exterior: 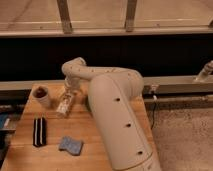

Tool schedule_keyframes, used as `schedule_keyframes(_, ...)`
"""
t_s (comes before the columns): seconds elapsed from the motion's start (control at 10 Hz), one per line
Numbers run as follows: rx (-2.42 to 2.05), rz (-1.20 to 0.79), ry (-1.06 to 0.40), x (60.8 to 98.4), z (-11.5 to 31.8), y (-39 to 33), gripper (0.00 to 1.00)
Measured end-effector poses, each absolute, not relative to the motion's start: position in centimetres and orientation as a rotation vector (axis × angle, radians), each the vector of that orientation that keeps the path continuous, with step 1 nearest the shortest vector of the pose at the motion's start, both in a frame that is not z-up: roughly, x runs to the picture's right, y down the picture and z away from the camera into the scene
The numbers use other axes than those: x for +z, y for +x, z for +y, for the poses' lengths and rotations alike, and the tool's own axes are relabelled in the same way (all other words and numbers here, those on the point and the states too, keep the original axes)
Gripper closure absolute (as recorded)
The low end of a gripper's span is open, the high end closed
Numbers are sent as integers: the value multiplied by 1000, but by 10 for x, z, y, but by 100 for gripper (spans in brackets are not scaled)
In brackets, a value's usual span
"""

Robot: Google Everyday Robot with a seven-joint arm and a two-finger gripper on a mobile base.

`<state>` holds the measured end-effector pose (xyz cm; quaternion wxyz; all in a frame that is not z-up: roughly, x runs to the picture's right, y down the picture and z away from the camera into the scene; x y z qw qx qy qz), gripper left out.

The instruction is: Stand the bottle upright

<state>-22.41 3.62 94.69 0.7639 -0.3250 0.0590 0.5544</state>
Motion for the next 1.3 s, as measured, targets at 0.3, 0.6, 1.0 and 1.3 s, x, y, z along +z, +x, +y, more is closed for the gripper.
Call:
schedule_keyframes(0.3, 1188, 101, -700, 952, 29, -235, 20)
schedule_keyframes(0.6, 1183, 62, -690, 957, 23, -236, 20)
schedule_keyframes(1.0, 1178, 68, -686, 965, 21, -236, 20)
schedule_keyframes(1.3, 1159, 91, -696, 974, 24, -246, 20)
